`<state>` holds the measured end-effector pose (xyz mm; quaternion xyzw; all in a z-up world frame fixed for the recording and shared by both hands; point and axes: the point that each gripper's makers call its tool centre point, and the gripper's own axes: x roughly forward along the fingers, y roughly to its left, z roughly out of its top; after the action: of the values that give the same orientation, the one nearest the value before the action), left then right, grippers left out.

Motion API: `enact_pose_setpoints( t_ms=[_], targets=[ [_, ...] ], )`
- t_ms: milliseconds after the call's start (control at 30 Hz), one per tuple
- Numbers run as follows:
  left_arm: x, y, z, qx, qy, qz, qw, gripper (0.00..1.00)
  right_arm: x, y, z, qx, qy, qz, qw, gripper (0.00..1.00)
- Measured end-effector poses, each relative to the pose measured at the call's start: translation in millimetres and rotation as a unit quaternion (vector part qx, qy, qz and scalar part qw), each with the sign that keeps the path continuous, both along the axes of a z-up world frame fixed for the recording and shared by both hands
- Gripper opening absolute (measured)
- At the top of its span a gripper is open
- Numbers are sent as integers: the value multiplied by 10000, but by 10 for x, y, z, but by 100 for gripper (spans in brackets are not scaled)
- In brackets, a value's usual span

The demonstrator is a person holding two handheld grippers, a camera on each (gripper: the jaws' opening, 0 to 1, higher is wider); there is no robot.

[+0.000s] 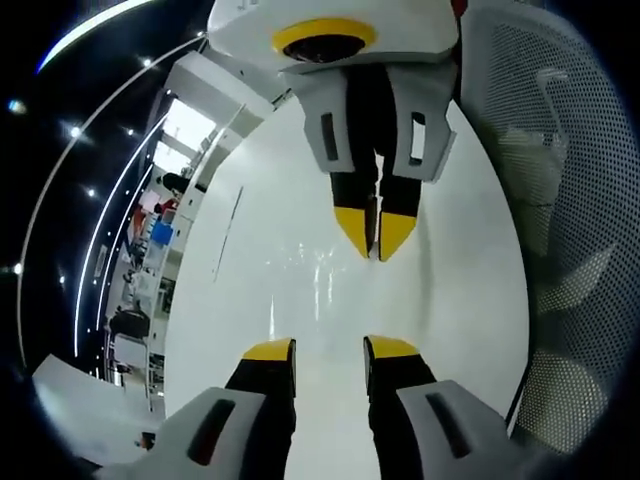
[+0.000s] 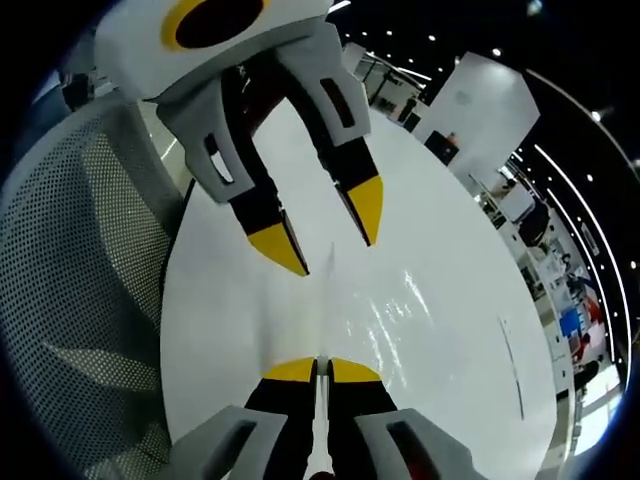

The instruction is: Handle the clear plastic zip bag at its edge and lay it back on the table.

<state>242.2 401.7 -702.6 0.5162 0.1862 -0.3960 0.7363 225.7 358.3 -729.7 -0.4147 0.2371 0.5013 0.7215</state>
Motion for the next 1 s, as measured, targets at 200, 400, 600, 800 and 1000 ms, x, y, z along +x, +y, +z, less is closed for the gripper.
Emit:
enact_pose_setpoints(
  t_ms=[200, 400, 600, 800, 1000],
  targets=[
    [-12, 7, -112, 203, 251, -54, 9995, 2, -52, 56, 31, -5, -48, 99, 9999, 0],
    [-61, 1, -156, 247, 432, -76, 9987, 0, -57, 29, 47, 23, -29, 45, 10000, 0],
    [-56, 10, -204, 416, 462, -49, 9981, 0, -24, 10, 16, -13, -9, 37, 10000, 0],
    [-64, 15, -206, 460, 490, -65, 9977, 0, -12, -39, 42, -15, -47, 22, 10000, 0],
    [-79, 30, -225, 524, 509, -73, 9973, 0, -19, -116, 17, -27, -41, -72, 10000, 0]
  ],
)
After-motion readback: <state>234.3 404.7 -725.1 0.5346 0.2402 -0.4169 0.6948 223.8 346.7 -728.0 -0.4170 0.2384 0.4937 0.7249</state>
